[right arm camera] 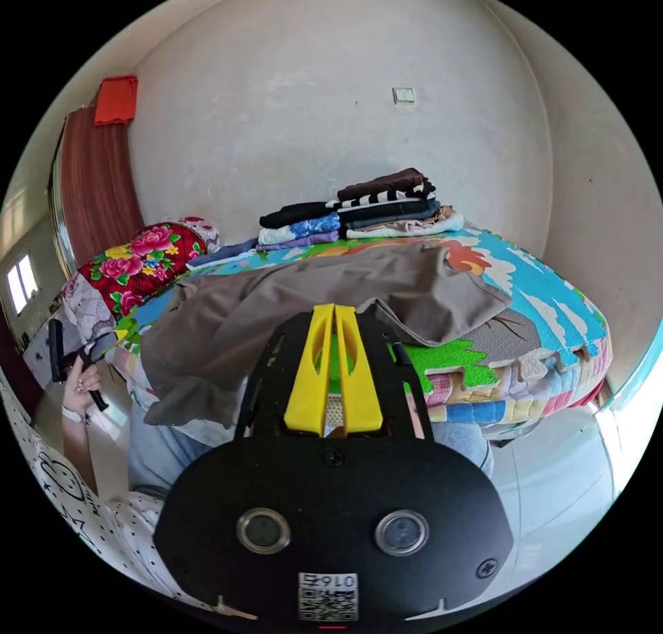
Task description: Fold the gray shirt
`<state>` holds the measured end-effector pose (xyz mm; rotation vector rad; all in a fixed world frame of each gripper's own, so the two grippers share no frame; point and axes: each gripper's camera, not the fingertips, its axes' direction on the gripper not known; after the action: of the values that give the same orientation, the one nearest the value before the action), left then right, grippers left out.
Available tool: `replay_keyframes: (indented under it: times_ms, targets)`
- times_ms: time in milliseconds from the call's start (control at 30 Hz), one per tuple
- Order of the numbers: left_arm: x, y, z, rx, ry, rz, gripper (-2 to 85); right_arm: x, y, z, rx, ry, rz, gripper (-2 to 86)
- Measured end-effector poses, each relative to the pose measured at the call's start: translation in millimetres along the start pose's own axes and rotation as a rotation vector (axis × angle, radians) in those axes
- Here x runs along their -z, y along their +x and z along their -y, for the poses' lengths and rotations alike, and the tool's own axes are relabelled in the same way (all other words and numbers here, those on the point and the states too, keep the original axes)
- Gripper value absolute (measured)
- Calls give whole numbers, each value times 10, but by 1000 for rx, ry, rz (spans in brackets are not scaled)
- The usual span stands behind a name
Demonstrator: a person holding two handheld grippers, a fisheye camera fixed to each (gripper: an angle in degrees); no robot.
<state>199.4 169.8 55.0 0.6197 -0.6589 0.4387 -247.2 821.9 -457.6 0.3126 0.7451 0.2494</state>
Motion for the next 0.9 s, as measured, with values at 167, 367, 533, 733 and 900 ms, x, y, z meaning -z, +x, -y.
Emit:
replay_keyframes:
  times_ms: [167,367,533,733,900]
  targets:
    - [-126,-12,42,-34,4,7,86,-50,60,-249,57,-47,-185,28]
    - [-272,-52,95,-73,-28,-79,48,-47,579,-547,-20,-73,-236,90]
    - [-246,-114,125,-136,-29,-152,-7,1,1146,-810,-156,-65,-252,115]
    - [37,-452,183,-84,78,-339,-10,-234,1650,-959,-218,-113,-258,134]
    - [132,-485,190,-115,86,-281,-10,-403,1910,-807,-266,-84,-253,136]
